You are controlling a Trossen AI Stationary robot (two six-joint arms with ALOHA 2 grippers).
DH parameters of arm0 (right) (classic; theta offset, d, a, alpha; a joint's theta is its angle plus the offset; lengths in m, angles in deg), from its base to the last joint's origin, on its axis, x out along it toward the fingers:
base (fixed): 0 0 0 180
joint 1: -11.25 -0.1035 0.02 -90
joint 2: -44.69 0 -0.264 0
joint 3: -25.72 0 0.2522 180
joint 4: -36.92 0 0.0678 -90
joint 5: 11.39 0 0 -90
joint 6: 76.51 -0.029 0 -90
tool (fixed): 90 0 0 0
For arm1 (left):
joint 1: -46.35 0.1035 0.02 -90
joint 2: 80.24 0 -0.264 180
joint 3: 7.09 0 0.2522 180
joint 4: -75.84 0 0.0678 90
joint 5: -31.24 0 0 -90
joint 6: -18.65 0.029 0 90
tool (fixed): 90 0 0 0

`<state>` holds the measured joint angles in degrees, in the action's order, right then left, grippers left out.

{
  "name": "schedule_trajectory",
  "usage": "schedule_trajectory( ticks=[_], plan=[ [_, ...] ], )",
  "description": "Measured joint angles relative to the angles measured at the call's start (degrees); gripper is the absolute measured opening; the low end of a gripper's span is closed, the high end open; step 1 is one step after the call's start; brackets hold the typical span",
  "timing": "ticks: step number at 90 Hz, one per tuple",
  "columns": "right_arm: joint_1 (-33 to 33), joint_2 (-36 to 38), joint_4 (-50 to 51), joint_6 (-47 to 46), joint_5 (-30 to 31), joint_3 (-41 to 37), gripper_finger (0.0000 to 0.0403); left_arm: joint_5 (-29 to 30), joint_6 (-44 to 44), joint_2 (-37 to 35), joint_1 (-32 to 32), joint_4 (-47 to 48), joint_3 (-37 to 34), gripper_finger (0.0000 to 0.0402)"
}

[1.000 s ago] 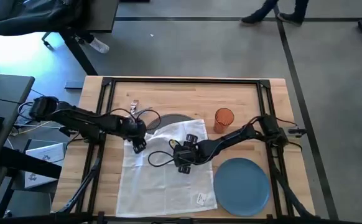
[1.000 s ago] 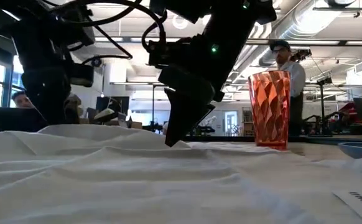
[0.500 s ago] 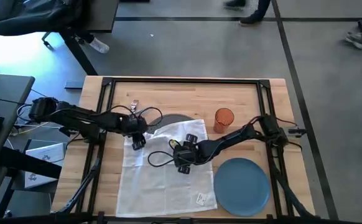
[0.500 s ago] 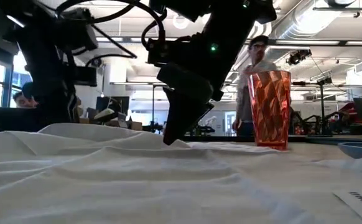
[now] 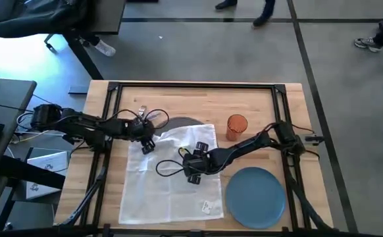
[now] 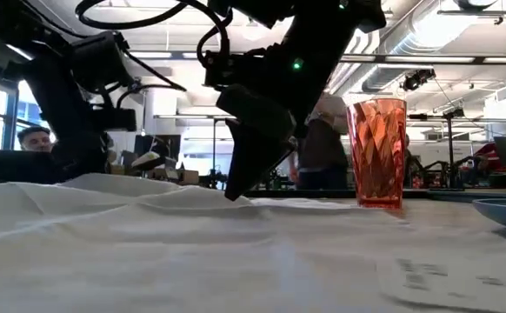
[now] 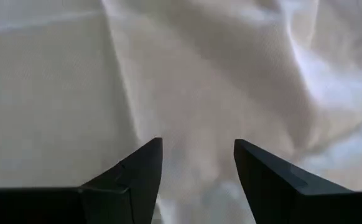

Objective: Set table place
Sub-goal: Fold the white table napkin

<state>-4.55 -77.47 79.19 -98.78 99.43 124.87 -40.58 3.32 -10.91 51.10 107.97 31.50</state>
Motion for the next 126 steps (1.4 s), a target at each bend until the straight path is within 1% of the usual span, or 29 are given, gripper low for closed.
schedule_trajectory(
  ticks=[11, 22, 33, 40, 47, 57, 64, 70, 79, 90, 99, 106, 117, 126],
  plan=[
    [-0.50, 0.00, 2.15, -2.78, -0.49, 0.00, 0.0185, 5.87, 0.04, -0.11, 0.06, 0.98, 2.14, 0.0018],
    [-2.21, 0.00, 5.33, -5.03, -1.52, 0.00, 0.0185, 12.00, 0.00, -0.11, 0.76, 1.55, 2.52, 0.0008],
    [-4.13, 0.00, 7.36, -6.33, -1.77, 0.00, 0.0185, 15.07, -1.81, -0.05, 1.83, 1.71, 2.52, 0.0002],
    [-4.92, 0.00, 8.19, -7.44, -1.73, 0.00, 0.0185, 15.52, -3.33, -0.05, 2.16, 1.93, 2.52, 0.0004],
    [-5.32, 0.00, 8.64, -8.19, -1.70, 0.00, 0.0185, 14.38, -3.55, -0.05, 2.14, 1.91, 2.52, 0.0005],
    [-5.44, 0.00, 8.63, -8.79, -1.70, 0.00, 0.0185, 10.36, -3.02, -0.05, 2.14, 1.53, 2.51, 0.0010],
    [-5.42, 0.00, 8.96, -8.74, -1.68, 0.00, 0.0185, 8.75, -2.01, -0.05, 2.14, 1.62, 2.52, 0.0027],
    [-5.38, 0.00, 9.53, -8.53, -1.66, 0.00, 0.0185, 7.61, -0.67, -0.05, 2.14, 2.03, 2.83, 0.0049],
    [-5.38, 0.13, 10.49, -8.28, -1.49, 0.01, 0.0185, 5.58, 1.21, -0.02, 2.09, 6.99, 7.03, 0.0087],
    [-5.76, 1.97, 12.03, -7.95, -1.39, 0.02, 0.0185, 4.54, 1.49, -1.01, 0.24, 18.70, 15.38, 0.0121],
    [-6.34, 5.04, 13.79, -7.70, -1.41, 0.03, 0.0185, 4.35, 0.99, -2.85, -3.98, 25.76, 21.74, 0.0128],
    [-7.52, 7.22, 14.58, -7.42, -1.35, 0.04, 0.0185, 1.77, 0.14, -4.63, -8.63, 28.74, 24.45, 0.0128],
    [-9.92, 8.83, 13.70, -7.23, -1.30, 0.07, 0.0185, -2.15, -3.47, -7.59, -16.85, 28.77, 24.70, 0.0128],
    [-11.55, 8.94, 12.93, -5.56, -1.68, 0.07, 0.0185, -6.34, -9.92, -8.33, -22.19, 27.67, 22.89, 0.0127]
  ],
)
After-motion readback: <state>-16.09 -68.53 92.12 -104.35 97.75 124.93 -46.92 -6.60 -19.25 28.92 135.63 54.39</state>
